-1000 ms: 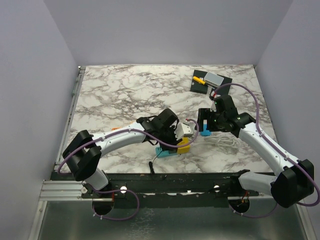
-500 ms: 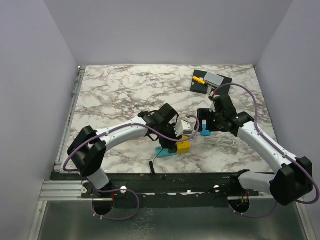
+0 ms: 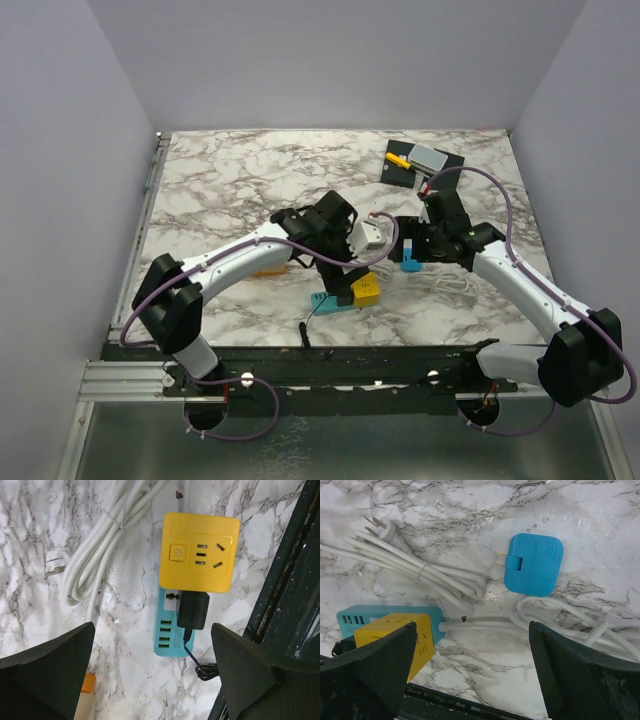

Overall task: Insert the plug
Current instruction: Press the plug into the socket, then adjust the plug at the socket.

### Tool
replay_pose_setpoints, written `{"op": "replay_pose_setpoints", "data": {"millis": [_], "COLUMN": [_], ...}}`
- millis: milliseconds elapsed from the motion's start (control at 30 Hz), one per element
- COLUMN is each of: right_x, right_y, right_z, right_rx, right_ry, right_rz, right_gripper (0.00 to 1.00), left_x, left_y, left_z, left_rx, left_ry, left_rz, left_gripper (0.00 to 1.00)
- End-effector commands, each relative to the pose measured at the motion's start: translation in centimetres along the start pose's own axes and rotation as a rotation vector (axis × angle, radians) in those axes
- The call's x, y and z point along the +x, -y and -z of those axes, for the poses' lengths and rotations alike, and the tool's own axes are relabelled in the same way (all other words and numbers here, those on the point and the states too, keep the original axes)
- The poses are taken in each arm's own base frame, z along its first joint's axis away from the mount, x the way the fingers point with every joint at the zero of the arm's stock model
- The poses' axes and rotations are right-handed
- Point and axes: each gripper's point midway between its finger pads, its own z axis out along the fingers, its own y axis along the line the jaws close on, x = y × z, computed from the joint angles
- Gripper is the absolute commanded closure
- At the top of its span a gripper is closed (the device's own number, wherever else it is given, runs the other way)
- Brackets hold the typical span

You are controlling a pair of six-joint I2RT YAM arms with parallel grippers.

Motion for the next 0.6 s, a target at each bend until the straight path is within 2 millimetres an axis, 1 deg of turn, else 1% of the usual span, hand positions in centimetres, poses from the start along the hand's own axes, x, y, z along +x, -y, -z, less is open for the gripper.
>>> {"op": "replay_pose_setpoints", "data": {"millis": [0, 67, 133, 233, 300, 433, 567], "right_x": [-1.5, -1.7, -2.0, -2.2, -2.5, -2.9, -3.1], "right_y": [-0.2, -0.4, -0.5, -0.9, -1.1, -1.4, -1.5], "right_z": [0.2, 0.3, 0.4, 0.4, 0.5, 0.9, 1.4], "right_rx": [0.001, -0.008, -0.015, -0.03, -0.039, -0.045, -0.053], "right_ry": [0.047, 0.055, 0.059, 0.064, 0.071, 0.084, 0.101], "right_rz": [-0.008, -0.007, -0.007, -0.009, -0.01, -0.024, -0.03], "right_gripper": [0.0, 0.0, 0.0, 0.0, 0.0, 0.0, 0.0], "left_x": [2.3, 4.4, 6.1, 7.8, 9.0, 10.5, 11.9], "left_y": [1.1, 2.1, 3.1, 4.3, 4.5, 4.1, 1.9], "left_z": [2.6, 2.5, 2.4, 2.2, 1.7, 0.3, -0.3], "left_rx": [-0.046, -0.034, -0.025, -0.005, -0.015, -0.055, -0.156], "left_ry": [-0.014, -0.043, -0.063, -0.086, -0.123, -0.167, -0.222], "left_rz": [0.005, 0.001, -0.013, -0.03, -0.067, -0.103, -0.151], "left_gripper": [0.01, 0.01, 0.01, 0.01, 0.01, 0.01, 0.01]}}
